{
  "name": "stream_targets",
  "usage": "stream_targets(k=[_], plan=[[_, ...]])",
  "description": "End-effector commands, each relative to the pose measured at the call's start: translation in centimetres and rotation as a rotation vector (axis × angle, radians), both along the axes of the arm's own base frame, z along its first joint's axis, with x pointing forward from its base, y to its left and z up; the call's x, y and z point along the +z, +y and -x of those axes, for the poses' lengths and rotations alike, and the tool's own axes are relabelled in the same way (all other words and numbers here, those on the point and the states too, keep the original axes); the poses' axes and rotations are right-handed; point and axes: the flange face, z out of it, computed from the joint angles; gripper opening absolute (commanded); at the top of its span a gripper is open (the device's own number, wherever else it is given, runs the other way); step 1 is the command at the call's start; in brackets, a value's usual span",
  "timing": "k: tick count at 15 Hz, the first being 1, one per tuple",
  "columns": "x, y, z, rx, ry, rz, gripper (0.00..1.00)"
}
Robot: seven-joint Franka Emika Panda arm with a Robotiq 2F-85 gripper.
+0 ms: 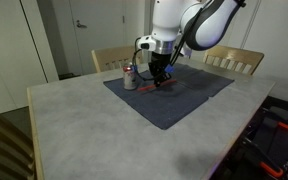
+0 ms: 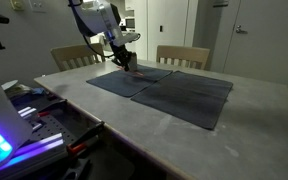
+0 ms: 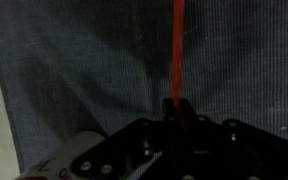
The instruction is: Put the orange straw in the can
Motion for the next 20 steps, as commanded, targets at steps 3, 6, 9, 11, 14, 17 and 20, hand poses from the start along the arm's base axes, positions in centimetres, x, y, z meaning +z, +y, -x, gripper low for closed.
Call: stream_targets(k=[3, 6, 9, 11, 14, 17, 20], plan=[[-0.3, 0.1, 0.1, 0.070, -0.045, -0.033, 0.02], [-1.1, -0.3, -0.3, 0.094, -0.048, -0.055, 0.02], [-2.2, -0.5, -0.5, 0.109, -0.041, -0.084, 0.02], [-2.6, -0.7, -0.7, 0.114, -0.051, -0.078, 0.02], [-3.1, -0.8, -0.9, 0.144, -0.055, -0.060, 0.02], [-3.4, -0.4, -0.9, 0.160, -0.049, -0.050, 0.35], [-2.9, 0.1, -0.5, 0.163, -0.053, -0.037, 0.55]])
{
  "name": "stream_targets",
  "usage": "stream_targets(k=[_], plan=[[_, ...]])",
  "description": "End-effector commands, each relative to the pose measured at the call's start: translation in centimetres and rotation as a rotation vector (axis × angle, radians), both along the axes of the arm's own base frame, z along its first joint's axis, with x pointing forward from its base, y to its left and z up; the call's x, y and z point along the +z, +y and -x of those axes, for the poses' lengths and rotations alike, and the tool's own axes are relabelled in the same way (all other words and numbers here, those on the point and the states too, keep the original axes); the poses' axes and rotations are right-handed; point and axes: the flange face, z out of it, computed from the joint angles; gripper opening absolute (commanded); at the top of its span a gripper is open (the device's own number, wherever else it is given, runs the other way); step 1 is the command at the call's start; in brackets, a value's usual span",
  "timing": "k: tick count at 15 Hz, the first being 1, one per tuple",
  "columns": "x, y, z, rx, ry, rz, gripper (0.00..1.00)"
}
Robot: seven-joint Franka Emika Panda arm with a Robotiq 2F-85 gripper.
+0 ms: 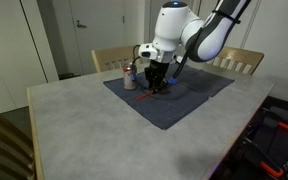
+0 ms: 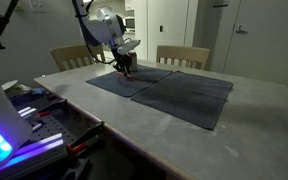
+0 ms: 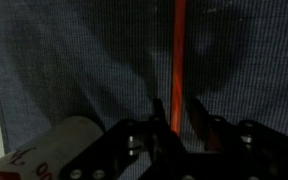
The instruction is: Put the orange straw in the can
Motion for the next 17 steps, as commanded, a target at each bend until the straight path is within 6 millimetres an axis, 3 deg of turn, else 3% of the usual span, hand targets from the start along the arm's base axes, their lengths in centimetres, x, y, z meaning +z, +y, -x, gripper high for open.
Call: stream_targets(k=[1, 5, 7, 17], plan=[[0.6, 0.5, -0.1, 0.023, -0.019, 0.024, 0.64], [2.4, 1.0, 0.4, -0.036, -0.033, 0.024, 0.91], [3.6, 1.1, 0.3, -0.144, -0.029, 0.007, 1.00], [9.4, 1.9, -0.7, -0.722, 0.116, -0.187, 1.00]])
